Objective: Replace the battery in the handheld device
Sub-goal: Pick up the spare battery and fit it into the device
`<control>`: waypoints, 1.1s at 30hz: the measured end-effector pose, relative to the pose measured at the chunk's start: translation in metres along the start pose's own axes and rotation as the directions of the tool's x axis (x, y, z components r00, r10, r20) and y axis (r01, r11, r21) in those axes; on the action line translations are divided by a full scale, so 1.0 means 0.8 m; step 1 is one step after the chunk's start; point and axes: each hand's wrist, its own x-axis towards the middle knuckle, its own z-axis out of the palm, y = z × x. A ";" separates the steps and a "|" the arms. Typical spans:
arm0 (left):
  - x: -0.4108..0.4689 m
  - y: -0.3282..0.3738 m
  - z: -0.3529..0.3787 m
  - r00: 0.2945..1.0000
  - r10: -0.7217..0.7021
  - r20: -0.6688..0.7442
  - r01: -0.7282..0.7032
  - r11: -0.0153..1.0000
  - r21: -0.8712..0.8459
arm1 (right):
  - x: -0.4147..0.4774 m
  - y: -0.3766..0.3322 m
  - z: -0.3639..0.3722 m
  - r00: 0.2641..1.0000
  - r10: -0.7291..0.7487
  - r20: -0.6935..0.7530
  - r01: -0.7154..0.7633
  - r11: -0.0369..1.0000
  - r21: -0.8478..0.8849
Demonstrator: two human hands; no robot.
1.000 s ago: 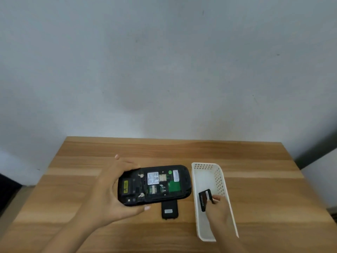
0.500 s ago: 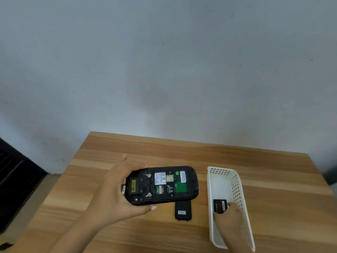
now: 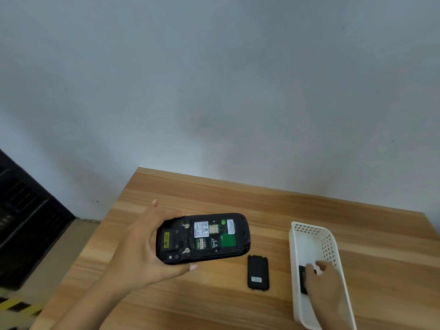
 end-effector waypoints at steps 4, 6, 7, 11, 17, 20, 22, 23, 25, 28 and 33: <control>-0.010 -0.026 -0.036 0.999 -0.022 -0.031 0.022 1.000 0.000 | -0.036 -0.071 0.018 0.977 -0.212 0.000 0.210 0.970 0.123; -0.014 -0.040 -0.055 0.998 -0.031 -0.046 0.031 0.999 0.011 | -0.056 -0.105 0.046 0.953 -0.289 0.094 0.276 0.953 0.123; -0.016 -0.048 -0.064 0.998 -0.038 -0.055 0.039 0.999 0.018 | -0.067 -0.120 0.061 0.939 -0.313 0.142 0.298 0.947 0.118; -0.029 -0.077 -0.102 0.993 -0.071 -0.094 0.073 0.997 0.020 | -0.112 -0.174 0.124 0.861 -0.433 0.266 0.428 0.900 0.080; -0.057 -0.122 -0.151 0.976 -0.135 -0.168 0.147 0.987 0.058 | -0.165 -0.209 0.212 0.790 -0.442 0.425 0.472 0.881 0.039; -0.071 -0.140 -0.168 0.971 -0.150 -0.185 0.165 0.984 0.068 | -0.180 -0.212 0.246 0.775 -0.409 0.482 0.478 0.878 -0.024; -0.081 -0.151 -0.176 0.968 -0.167 -0.186 0.184 0.980 0.079 | -0.190 -0.214 0.263 0.766 -0.371 0.525 0.482 0.872 -0.087; -0.085 -0.156 -0.179 0.966 -0.177 -0.190 0.197 0.976 0.088 | -0.194 -0.216 0.270 0.763 -0.351 0.542 0.484 0.867 -0.120; -0.093 -0.162 -0.185 0.961 -0.196 -0.197 0.218 0.971 0.096 | -0.201 -0.217 0.281 0.772 -0.311 0.554 0.468 0.869 -0.163; -0.103 -0.168 -0.191 0.956 -0.216 -0.198 0.235 0.969 0.080 | -0.211 -0.215 0.295 0.815 -0.245 0.525 0.397 0.896 -0.200; -0.112 -0.178 -0.192 0.954 -0.232 -0.190 0.252 0.964 0.088 | -0.221 -0.217 0.308 0.845 -0.223 0.487 0.365 0.905 -0.219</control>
